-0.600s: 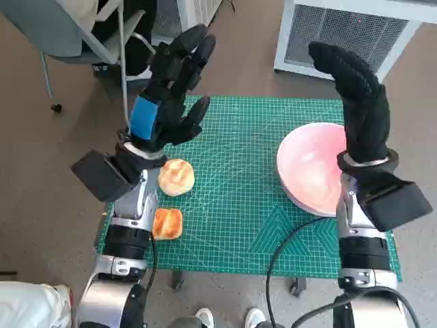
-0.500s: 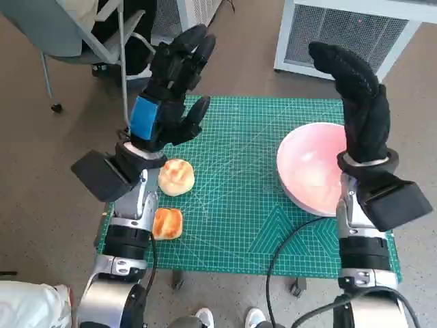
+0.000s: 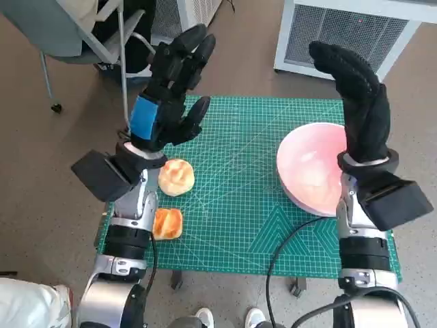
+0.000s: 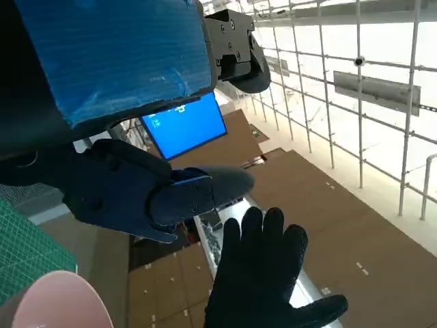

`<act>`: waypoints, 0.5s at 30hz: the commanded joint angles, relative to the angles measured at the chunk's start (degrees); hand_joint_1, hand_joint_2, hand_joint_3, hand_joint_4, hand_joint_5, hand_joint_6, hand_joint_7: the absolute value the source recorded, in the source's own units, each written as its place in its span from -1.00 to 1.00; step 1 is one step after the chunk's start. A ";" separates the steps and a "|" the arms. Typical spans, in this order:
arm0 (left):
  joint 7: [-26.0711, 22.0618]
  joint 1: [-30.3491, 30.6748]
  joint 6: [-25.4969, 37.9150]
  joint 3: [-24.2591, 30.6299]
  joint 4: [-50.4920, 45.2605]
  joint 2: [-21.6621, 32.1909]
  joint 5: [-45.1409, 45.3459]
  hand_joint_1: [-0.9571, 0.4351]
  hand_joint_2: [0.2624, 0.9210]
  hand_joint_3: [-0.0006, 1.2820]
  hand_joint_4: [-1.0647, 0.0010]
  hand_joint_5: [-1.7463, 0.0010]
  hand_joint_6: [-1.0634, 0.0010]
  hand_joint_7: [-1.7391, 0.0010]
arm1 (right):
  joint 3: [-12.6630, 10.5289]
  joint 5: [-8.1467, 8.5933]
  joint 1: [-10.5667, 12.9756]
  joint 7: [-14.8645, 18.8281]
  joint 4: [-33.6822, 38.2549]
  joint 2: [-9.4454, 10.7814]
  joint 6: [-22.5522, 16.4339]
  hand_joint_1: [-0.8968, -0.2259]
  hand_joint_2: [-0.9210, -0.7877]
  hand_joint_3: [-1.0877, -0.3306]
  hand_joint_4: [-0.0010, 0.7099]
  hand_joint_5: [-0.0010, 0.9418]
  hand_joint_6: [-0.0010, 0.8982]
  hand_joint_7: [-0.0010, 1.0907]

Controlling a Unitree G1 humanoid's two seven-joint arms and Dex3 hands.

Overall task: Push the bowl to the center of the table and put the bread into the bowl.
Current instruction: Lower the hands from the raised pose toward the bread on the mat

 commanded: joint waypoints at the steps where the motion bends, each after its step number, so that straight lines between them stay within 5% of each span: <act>1: 0.13 -0.04 -0.02 0.01 -0.57 -0.25 -0.41 -0.34 1.00 -0.13 0.65 1.00 1.00 0.25 | -0.21 -0.05 1.66 -0.13 0.13 -0.39 0.83 -0.23 -1.00 -0.13 -0.18 -1.00 -0.89 0.15; 8: 0.21 0.12 -0.10 0.07 -0.55 -0.33 -0.43 -0.33 1.00 -0.13 0.65 1.00 1.00 0.25 | -1.58 1.02 2.45 0.19 -0.04 -1.98 0.86 -0.25 -1.00 -0.12 -0.18 -0.99 -0.90 0.15; 15: -0.02 0.55 0.21 0.25 -0.96 -0.25 -0.86 -0.33 1.00 -0.14 0.65 1.00 1.00 0.25 | -5.75 3.57 3.58 0.44 3.24 -5.59 -1.36 -0.30 -1.00 -0.10 -0.19 -1.00 -0.91 0.13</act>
